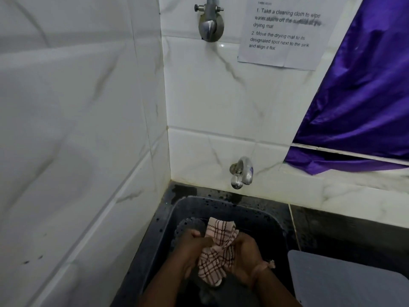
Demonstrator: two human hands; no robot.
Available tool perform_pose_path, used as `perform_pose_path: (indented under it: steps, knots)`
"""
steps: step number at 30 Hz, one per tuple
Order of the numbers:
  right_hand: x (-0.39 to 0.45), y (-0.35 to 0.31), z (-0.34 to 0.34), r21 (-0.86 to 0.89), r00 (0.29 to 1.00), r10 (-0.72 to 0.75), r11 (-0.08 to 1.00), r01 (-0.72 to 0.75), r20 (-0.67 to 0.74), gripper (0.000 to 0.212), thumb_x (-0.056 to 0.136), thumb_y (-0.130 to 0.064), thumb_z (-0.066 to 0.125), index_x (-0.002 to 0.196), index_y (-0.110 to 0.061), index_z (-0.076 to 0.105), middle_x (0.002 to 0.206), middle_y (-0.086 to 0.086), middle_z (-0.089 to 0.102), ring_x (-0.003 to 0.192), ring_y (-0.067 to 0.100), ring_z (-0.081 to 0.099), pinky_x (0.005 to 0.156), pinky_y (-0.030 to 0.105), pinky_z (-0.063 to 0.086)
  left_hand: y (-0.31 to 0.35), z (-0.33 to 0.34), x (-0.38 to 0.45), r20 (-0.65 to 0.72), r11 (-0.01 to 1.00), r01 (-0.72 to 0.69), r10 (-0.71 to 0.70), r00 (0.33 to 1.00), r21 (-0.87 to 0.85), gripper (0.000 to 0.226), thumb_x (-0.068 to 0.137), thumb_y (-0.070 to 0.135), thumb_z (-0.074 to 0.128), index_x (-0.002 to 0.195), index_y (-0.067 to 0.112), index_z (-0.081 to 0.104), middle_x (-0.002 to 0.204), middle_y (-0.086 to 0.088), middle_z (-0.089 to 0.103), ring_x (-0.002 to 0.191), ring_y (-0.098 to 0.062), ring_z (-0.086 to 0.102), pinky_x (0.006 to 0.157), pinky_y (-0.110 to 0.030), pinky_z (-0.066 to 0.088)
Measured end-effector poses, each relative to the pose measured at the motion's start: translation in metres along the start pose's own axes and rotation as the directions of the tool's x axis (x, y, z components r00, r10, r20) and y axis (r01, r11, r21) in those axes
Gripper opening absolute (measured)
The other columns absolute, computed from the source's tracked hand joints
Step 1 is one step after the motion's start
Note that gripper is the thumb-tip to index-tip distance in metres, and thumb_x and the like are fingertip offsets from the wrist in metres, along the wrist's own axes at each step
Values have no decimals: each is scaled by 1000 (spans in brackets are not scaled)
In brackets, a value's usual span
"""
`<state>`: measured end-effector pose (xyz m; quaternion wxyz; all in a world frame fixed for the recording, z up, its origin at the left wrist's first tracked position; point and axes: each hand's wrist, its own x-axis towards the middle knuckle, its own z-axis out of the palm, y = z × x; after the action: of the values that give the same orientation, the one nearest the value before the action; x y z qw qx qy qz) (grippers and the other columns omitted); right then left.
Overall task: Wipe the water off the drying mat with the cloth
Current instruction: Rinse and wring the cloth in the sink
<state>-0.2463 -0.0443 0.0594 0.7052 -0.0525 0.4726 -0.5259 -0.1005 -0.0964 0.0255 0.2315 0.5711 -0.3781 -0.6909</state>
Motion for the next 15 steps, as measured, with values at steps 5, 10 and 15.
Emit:
perform_pose_path:
  steps: [5,10,15]
  knots:
    - [19,2,-2,-108,998,60,992,-58,13,51,98,-36,47,121,4,69,118,28,68,94,40,72,78,47,61,4,-5,7,171,987,145,-132,976,-64,27,81,-3,67,107,-5,74,103,-25,75,94,-38,73,78,-45,62]
    - [58,7,-6,-467,993,11,882,-65,-119,25,102,-5,49,120,3,65,105,21,74,86,32,75,68,38,61,14,-4,13,91,921,178,-156,984,-347,20,97,0,51,102,-7,69,85,-24,75,78,-34,68,69,-40,56]
    - [85,-3,18,-567,997,76,821,-63,-1,22,96,-6,64,118,-5,65,108,21,73,95,35,73,79,48,61,19,-9,41,-117,906,101,-162,980,-411,22,100,9,55,105,-6,70,89,-28,75,79,-38,71,68,-43,61]
